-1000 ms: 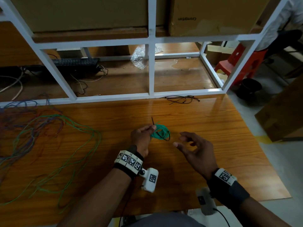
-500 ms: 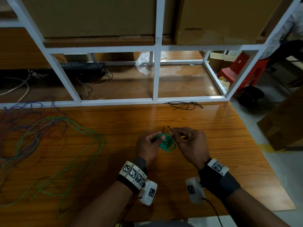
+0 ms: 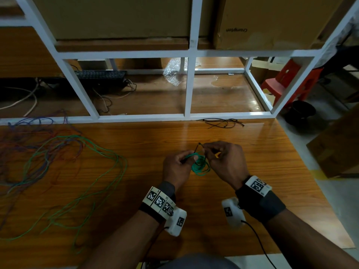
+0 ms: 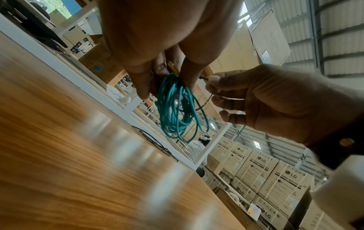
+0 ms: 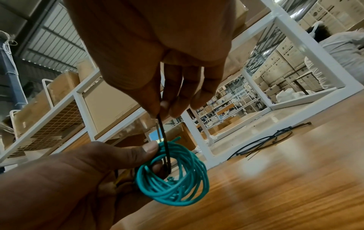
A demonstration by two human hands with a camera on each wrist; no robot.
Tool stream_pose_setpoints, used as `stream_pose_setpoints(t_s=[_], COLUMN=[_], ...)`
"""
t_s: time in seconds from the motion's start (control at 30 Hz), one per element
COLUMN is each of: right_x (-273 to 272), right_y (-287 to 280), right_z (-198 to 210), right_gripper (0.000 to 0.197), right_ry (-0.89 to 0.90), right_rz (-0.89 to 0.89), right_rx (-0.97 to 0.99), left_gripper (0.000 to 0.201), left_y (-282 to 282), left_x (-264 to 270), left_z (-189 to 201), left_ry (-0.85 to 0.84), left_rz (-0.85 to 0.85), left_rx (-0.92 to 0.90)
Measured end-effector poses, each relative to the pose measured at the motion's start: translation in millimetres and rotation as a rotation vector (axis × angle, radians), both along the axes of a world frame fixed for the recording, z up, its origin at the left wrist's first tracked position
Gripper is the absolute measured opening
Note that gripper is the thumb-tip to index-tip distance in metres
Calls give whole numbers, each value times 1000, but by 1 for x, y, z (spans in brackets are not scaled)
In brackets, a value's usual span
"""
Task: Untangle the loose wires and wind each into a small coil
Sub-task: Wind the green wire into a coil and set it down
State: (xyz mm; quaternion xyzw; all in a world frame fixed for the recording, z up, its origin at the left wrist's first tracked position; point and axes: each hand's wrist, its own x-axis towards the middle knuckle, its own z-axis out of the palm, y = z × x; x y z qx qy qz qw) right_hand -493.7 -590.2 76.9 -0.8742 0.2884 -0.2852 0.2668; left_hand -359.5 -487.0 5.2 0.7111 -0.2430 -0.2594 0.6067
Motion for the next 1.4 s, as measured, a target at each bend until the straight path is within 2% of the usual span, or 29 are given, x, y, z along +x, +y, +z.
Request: stream_pose_setpoints(t_s=[0.1, 0.23, 0.53, 0.77, 0.93, 1.4], right_x=[0, -1, -3, 1, 2, 3], right_y=[-2, -3, -4, -3, -6, -6], right_z=[-1, -9, -8, -10, -9, -14], right_gripper=[15, 22, 16, 24, 19, 19], right_ry=[19, 151, -50, -5, -34, 107], right_rz=[6, 77, 4, 25, 4, 44], right_rx=[-57, -130, -144, -151, -153, -159], left_gripper=[26, 27, 27, 27, 28, 24], left_y=[-2, -5, -5, -4, -3, -4], left_x=[1, 2, 5, 6, 7, 4], left_z=[0, 1, 8, 13, 17, 27], left_ry=[-36, -27, -84, -163, -157, -251], left_rz=[2, -42, -35, -58, -59, -89], left_rx=[3, 23, 15, 36, 29, 67])
